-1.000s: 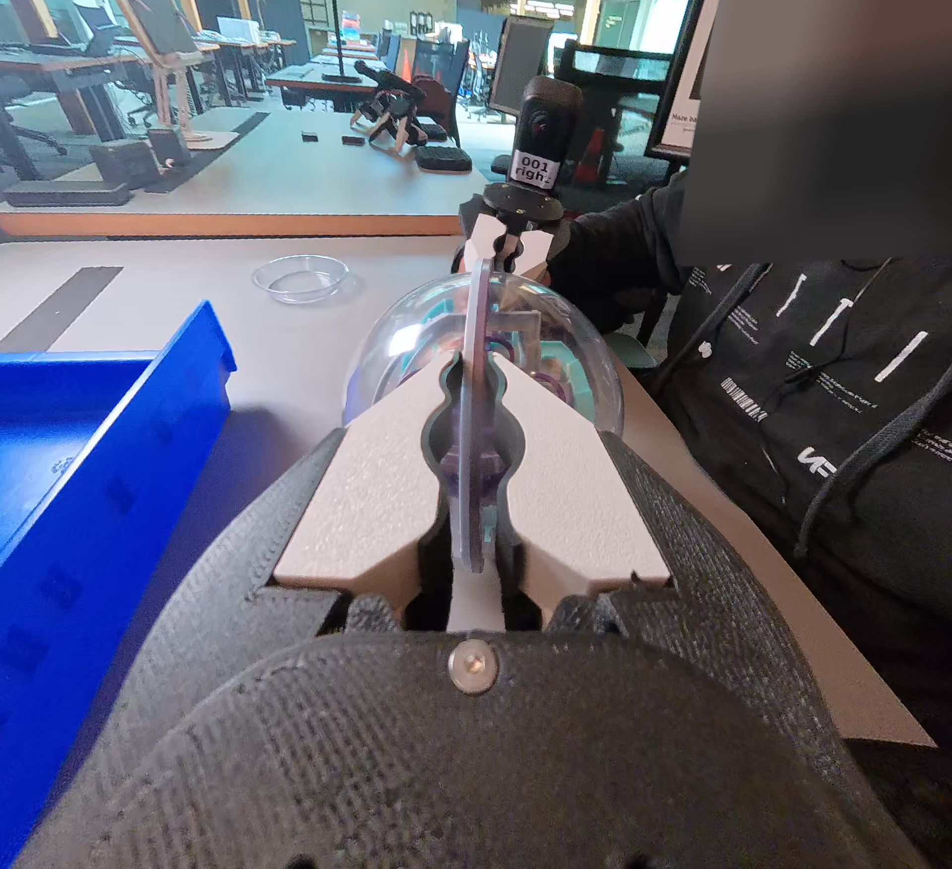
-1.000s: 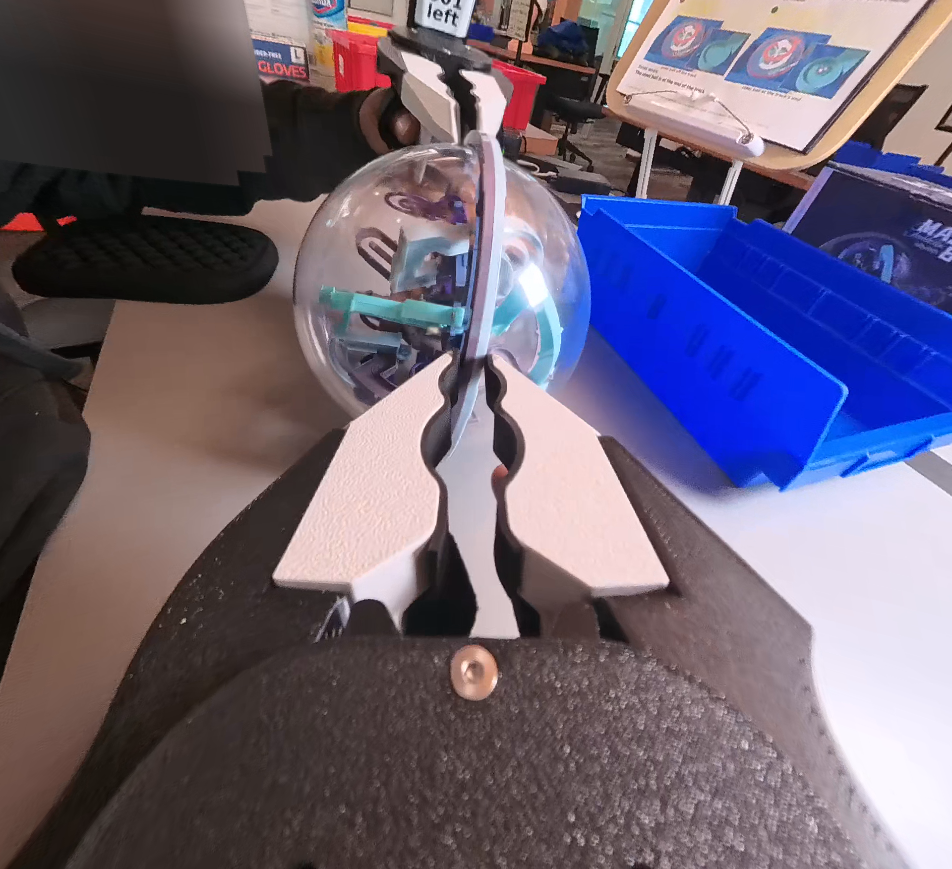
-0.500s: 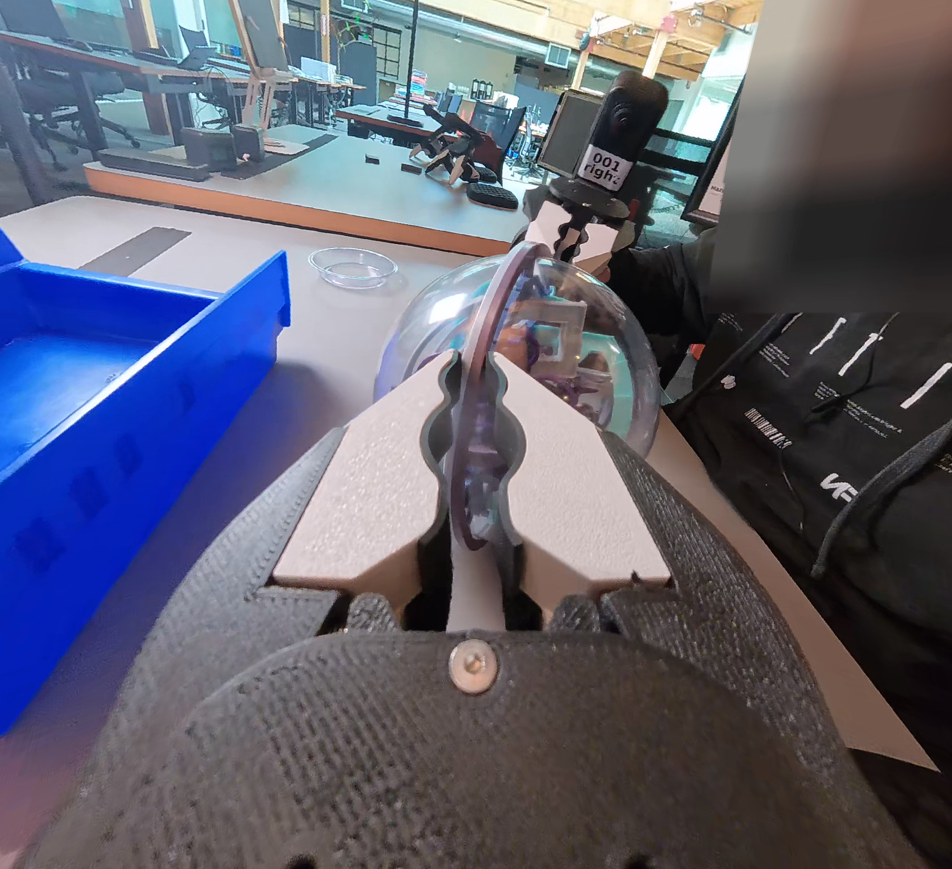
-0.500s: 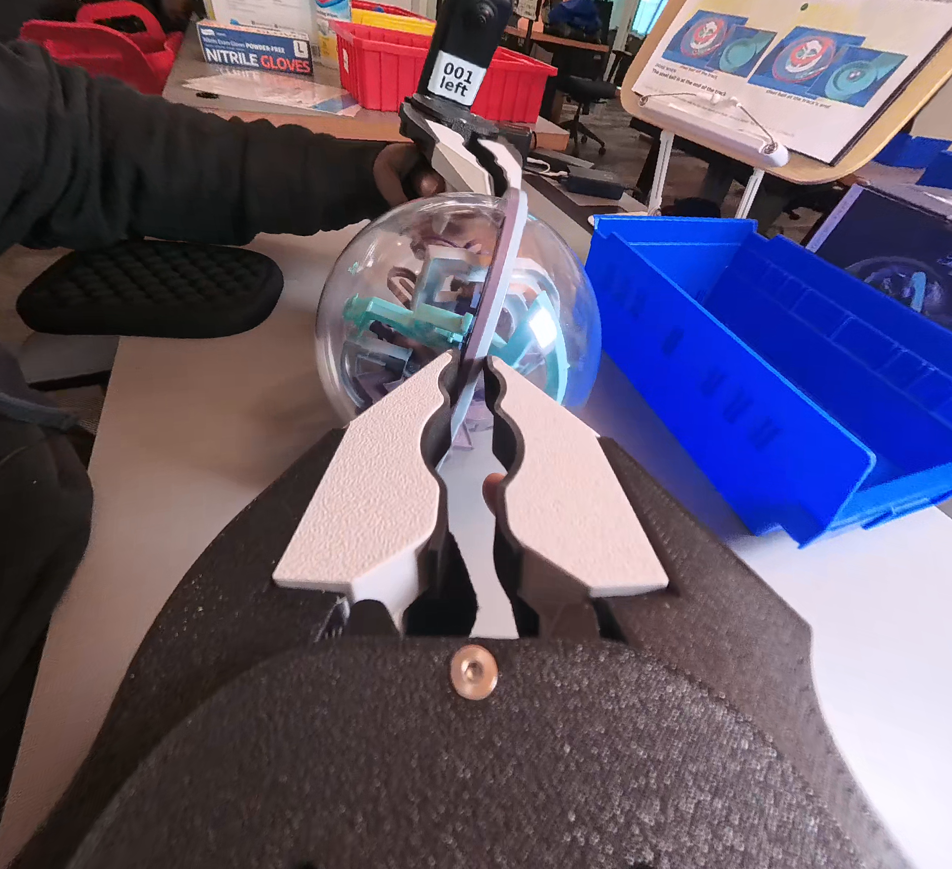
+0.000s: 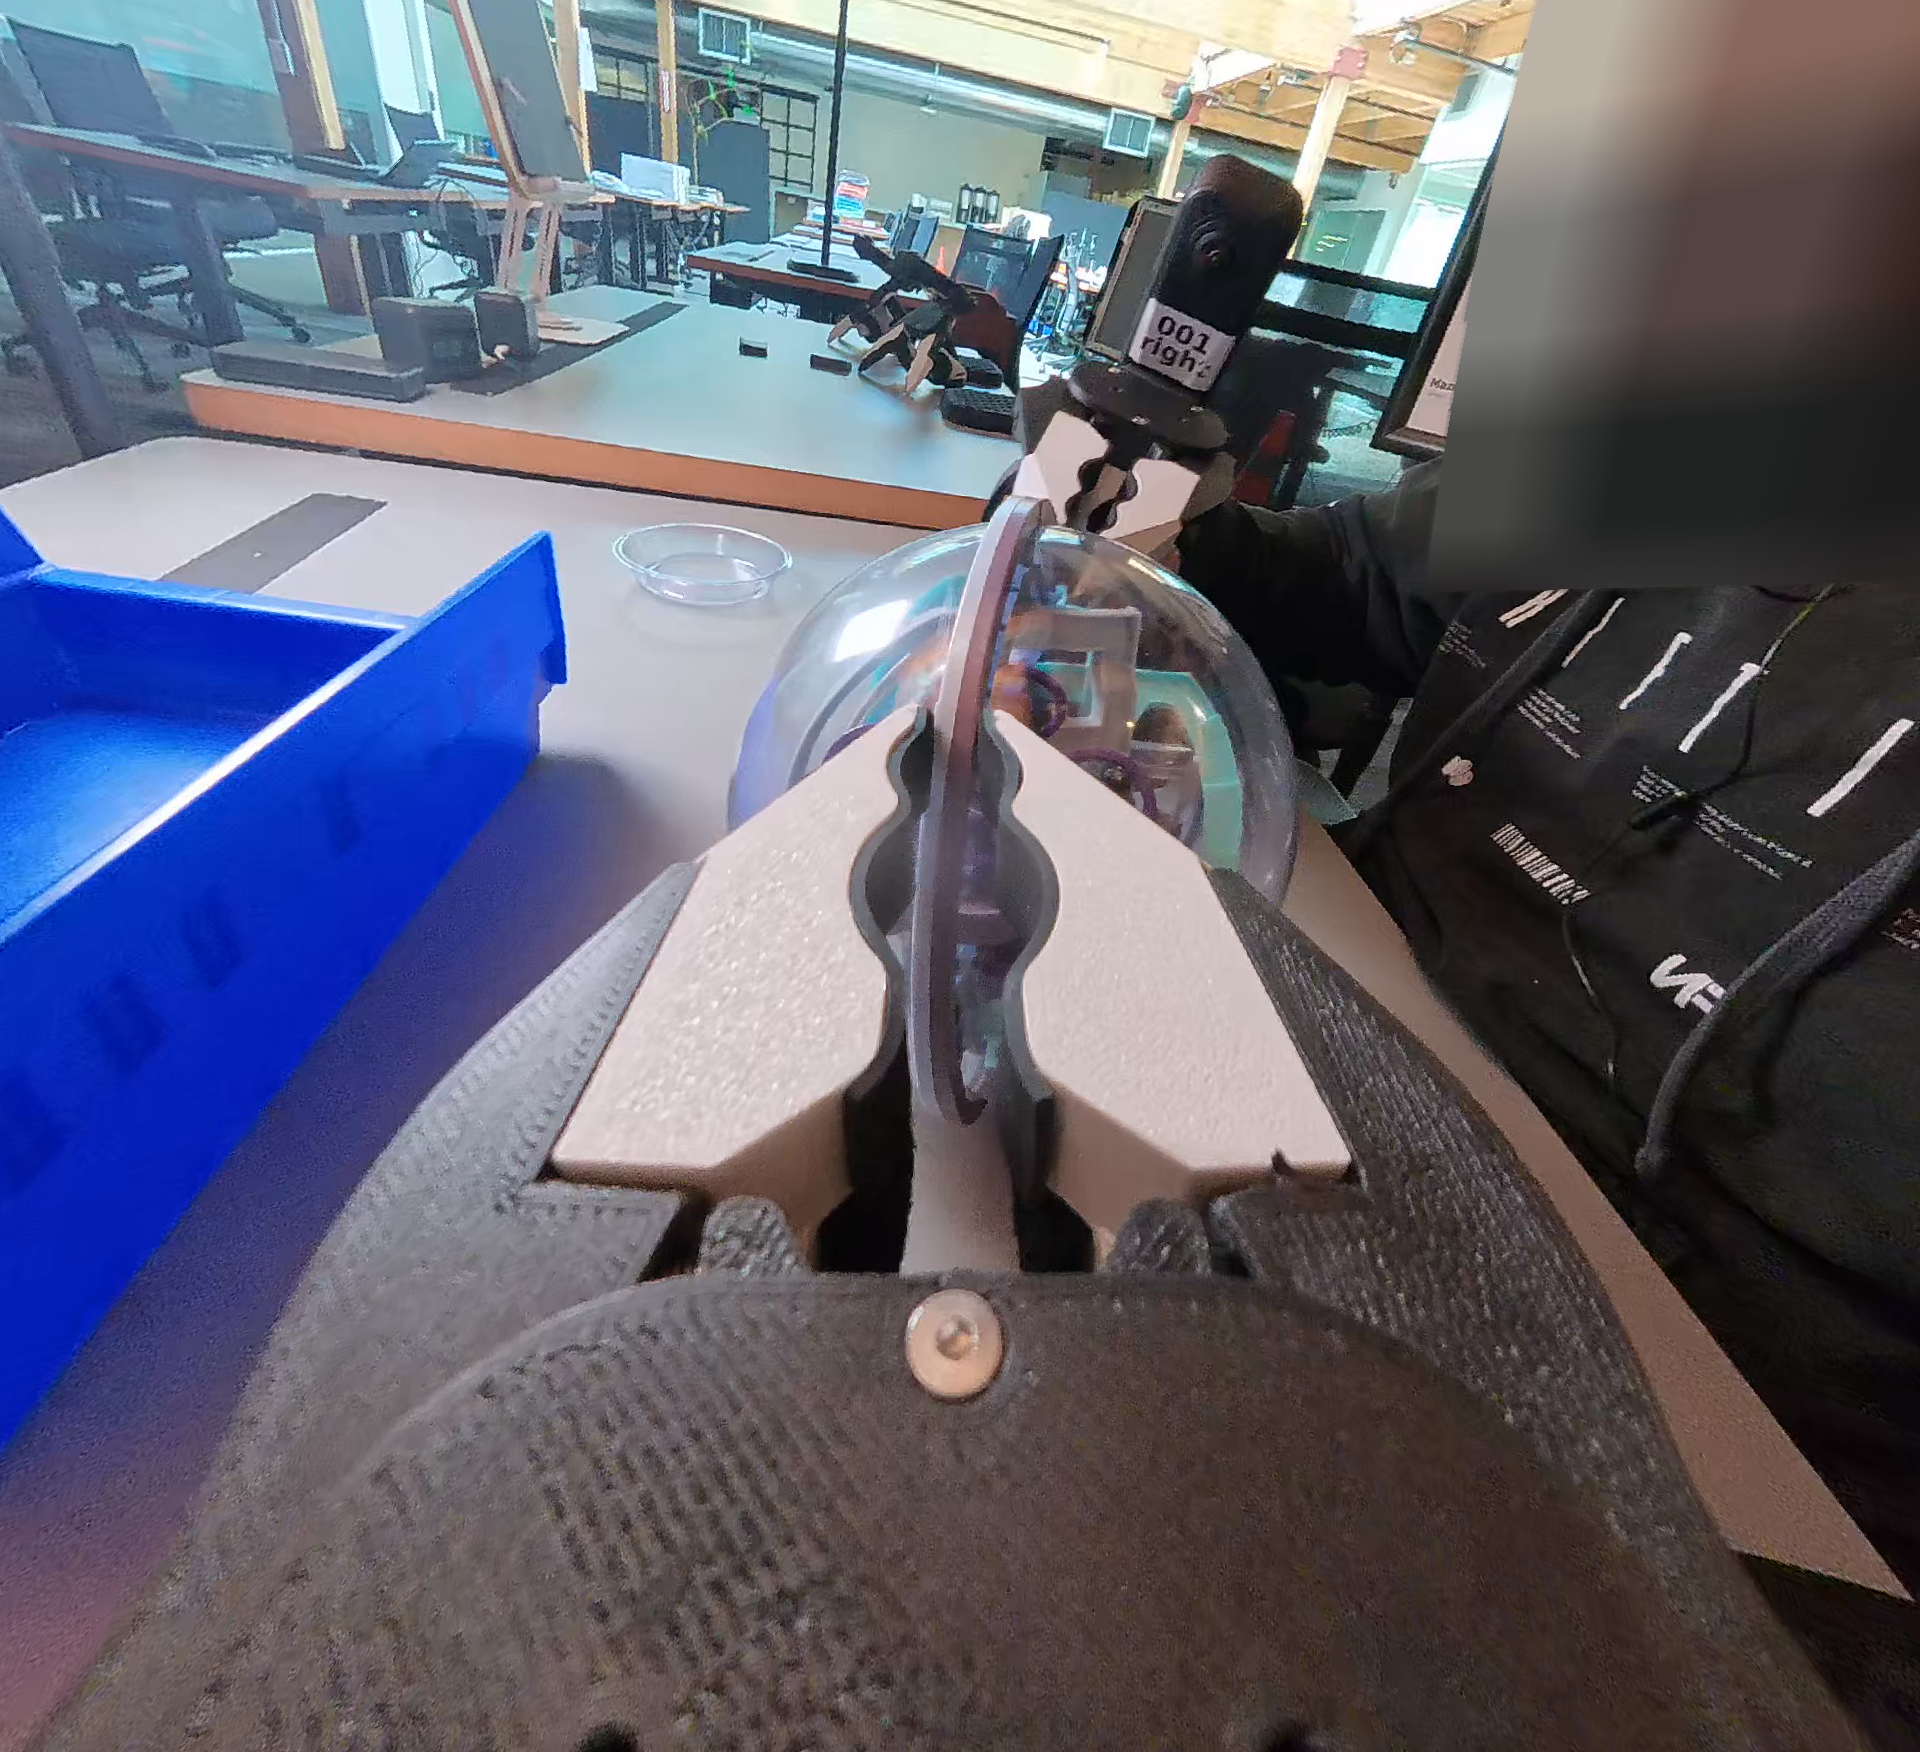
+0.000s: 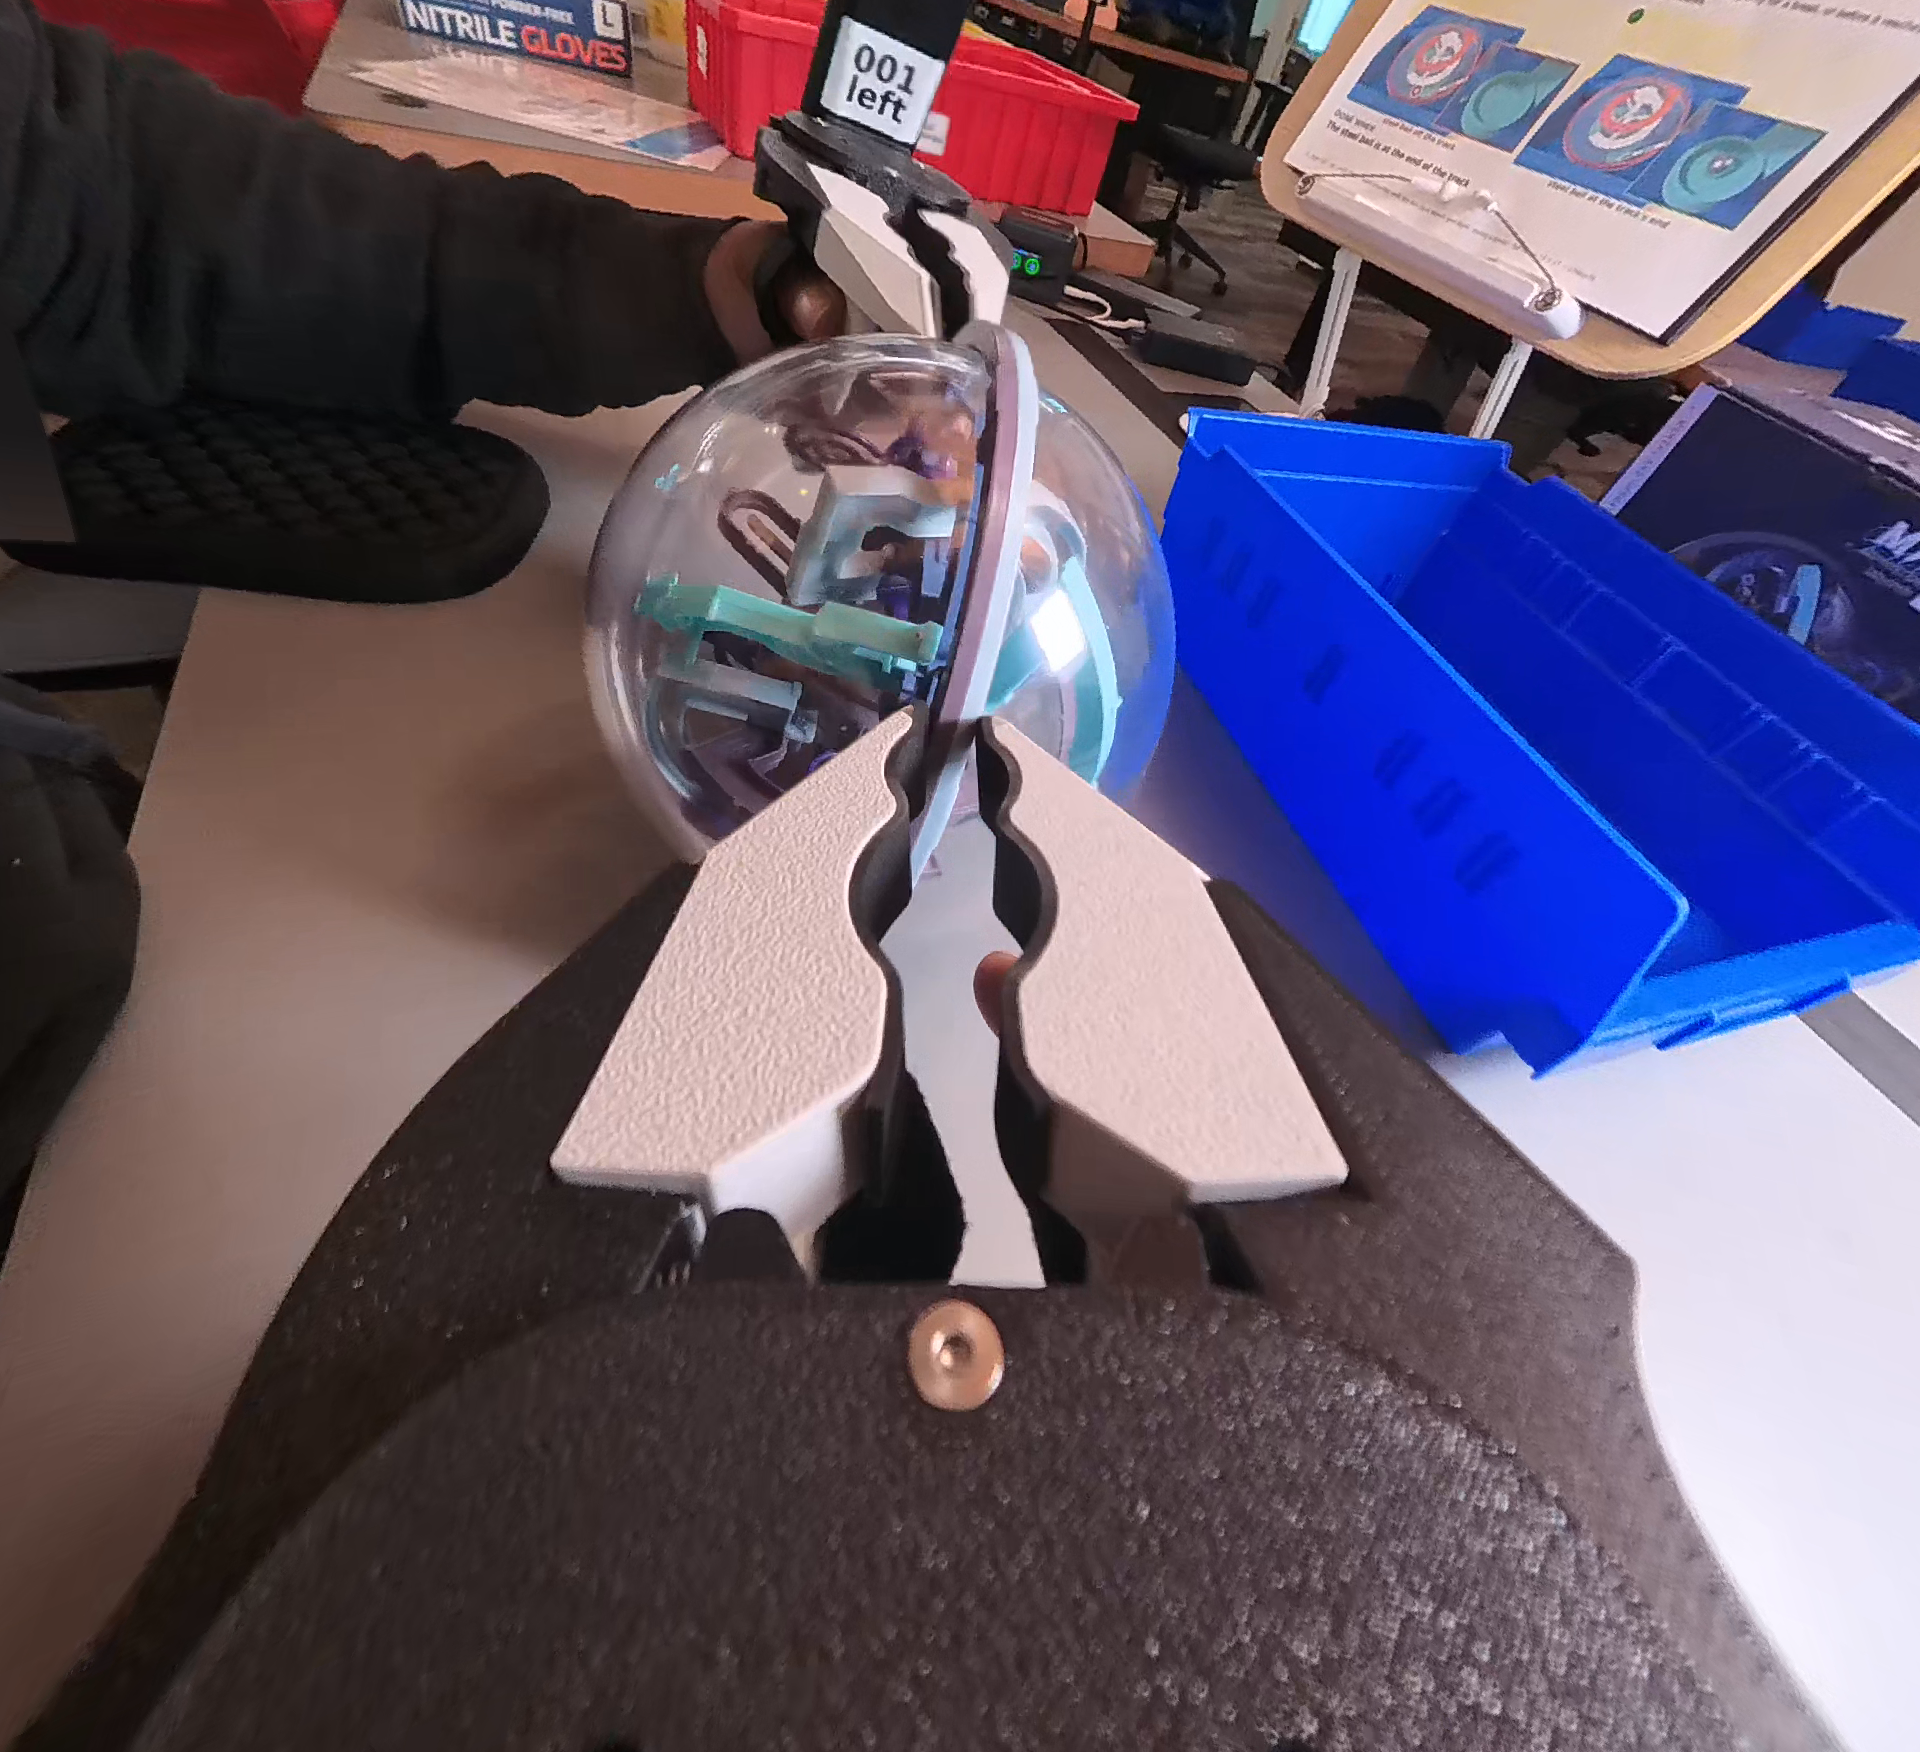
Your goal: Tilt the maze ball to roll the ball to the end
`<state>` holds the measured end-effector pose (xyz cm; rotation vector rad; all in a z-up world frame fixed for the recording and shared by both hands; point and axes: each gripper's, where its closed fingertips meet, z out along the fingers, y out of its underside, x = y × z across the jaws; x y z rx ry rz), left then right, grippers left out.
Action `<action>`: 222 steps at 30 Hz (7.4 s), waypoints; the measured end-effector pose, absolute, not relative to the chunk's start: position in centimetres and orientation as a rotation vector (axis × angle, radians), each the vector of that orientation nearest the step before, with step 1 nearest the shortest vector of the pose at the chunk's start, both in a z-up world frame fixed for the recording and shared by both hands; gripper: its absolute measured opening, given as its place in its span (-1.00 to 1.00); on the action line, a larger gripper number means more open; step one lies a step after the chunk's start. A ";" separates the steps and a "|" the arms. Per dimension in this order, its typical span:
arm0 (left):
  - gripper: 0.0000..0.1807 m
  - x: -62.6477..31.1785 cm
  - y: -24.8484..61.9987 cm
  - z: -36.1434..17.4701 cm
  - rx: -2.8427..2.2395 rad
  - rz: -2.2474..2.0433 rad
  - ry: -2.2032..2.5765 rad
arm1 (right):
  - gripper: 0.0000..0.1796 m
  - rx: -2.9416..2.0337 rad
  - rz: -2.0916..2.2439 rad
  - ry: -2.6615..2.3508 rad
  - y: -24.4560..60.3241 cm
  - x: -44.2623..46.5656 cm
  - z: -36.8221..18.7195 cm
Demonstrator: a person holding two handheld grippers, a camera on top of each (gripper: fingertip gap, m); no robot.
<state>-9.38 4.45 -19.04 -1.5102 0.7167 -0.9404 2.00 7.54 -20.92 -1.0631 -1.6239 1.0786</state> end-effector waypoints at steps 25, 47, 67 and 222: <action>-0.93 -7.6 1.9 -21.8 -1.567 -0.954 0.719 | -0.93 -0.998 0.999 -1.994 8.2 1.8 -18.4; -1.00 -7.2 1.8 -21.9 -1.588 -0.964 0.711 | -0.93 -1.034 1.126 -1.962 9.5 1.1 -18.3; -1.00 -6.0 2.4 -20.7 -1.615 -0.769 0.737 | -0.93 -0.986 1.191 -1.921 10.3 0.5 -19.3; -0.92 -6.0 1.6 -20.2 -1.738 -0.630 0.546 | -0.92 -0.947 0.718 -2.123 11.1 -1.1 -19.3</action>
